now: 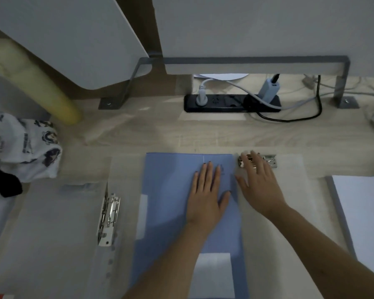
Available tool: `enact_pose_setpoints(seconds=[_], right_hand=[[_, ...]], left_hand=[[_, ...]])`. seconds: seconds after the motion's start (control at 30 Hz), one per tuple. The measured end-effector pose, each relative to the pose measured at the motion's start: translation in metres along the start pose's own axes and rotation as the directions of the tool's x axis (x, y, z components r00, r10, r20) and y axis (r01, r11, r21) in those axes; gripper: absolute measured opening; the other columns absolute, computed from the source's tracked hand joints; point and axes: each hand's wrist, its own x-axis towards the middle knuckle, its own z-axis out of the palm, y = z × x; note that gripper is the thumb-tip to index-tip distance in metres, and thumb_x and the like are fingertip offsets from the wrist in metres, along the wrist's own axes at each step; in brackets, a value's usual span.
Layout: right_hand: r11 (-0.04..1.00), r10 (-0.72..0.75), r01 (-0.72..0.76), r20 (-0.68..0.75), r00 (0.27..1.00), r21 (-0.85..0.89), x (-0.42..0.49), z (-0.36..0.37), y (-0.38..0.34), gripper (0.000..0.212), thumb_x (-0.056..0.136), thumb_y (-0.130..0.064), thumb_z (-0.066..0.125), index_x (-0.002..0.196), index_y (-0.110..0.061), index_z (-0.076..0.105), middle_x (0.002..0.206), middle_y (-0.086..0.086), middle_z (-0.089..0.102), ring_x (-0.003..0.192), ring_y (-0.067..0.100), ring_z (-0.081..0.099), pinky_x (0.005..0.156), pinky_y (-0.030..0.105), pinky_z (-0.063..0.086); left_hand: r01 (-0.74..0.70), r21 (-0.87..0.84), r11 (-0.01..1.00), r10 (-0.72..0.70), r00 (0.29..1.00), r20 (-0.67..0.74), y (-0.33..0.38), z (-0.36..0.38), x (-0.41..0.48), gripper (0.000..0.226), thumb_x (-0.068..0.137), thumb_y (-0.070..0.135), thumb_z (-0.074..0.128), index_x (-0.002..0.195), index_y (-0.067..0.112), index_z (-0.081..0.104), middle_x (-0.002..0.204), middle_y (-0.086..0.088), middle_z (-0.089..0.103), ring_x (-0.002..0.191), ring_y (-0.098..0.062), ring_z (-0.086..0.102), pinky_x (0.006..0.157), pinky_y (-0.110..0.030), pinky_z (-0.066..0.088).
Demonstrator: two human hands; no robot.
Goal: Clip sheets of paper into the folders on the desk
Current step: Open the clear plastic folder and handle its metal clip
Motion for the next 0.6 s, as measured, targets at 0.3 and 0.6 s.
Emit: enact_pose_setpoints(seconds=[0.3,0.6], right_hand=[[0.998,-0.023,0.017,-0.094,0.995,-0.061,0.007,0.012,0.009,0.046,0.090,-0.015,0.041,0.136,-0.009,0.043,0.141,0.021,0.044,0.133,0.041,0.036,0.106,0.049,0.032],[0.998,-0.060,0.054,-0.196,0.979,-0.037,0.016,0.006,0.007,0.027,0.086,-0.009,0.053,0.112,-0.004,0.056,0.113,0.018,0.058,0.102,0.039,0.057,0.085,0.042,0.047]], left_hand=[[0.005,-0.009,1.000,-0.005,0.998,-0.067,0.002,0.005,-0.002,0.065,0.096,0.051,0.015,0.146,0.010,0.026,0.154,-0.010,0.027,0.143,-0.023,0.022,0.112,-0.039,0.015],[0.013,-0.020,1.000,-0.014,0.998,-0.066,0.002,0.003,-0.002,0.064,0.096,0.050,0.016,0.146,0.011,0.025,0.154,-0.009,0.026,0.144,-0.019,0.019,0.113,-0.037,0.014]])
